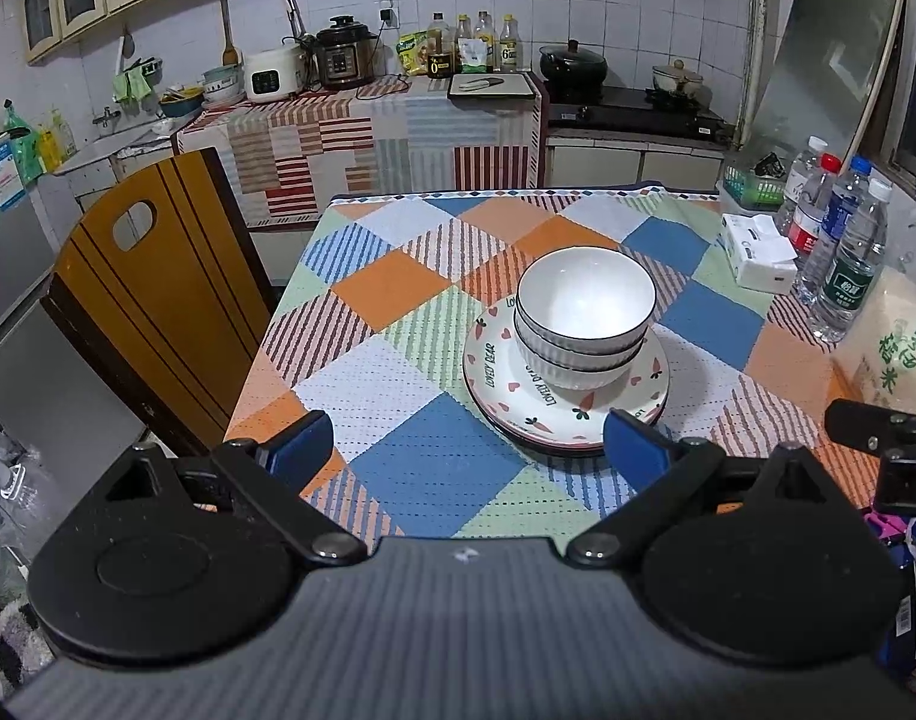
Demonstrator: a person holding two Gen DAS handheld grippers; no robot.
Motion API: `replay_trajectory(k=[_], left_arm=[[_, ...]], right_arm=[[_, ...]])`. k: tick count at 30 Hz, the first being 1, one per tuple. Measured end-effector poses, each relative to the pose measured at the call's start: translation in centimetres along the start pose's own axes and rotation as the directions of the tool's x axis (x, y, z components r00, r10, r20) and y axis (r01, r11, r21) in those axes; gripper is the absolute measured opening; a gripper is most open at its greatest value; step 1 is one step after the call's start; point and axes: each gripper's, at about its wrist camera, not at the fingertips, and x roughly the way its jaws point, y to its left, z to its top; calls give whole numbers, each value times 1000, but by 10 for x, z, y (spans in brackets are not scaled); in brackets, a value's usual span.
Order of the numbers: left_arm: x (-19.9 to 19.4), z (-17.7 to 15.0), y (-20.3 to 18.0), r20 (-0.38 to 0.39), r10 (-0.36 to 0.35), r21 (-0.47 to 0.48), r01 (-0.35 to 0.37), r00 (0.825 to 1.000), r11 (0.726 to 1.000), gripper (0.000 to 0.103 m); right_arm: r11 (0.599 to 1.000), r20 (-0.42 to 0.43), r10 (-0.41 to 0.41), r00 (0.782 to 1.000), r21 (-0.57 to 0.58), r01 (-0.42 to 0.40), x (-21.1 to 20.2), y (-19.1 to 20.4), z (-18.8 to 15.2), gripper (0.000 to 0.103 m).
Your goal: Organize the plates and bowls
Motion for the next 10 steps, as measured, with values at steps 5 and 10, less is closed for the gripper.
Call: replay_trajectory(k=[5, 10], left_arm=[[1, -1, 0, -1, -1, -2, 1, 1000, 1000, 98], [1, -1, 0, 1, 1, 13, -1, 1000, 1000, 98]], right_arm=[[1000, -2, -1, 1000, 3, 1, 1, -1, -1, 103], [1000, -2, -2, 1000, 3, 2, 2, -2, -1, 103]])
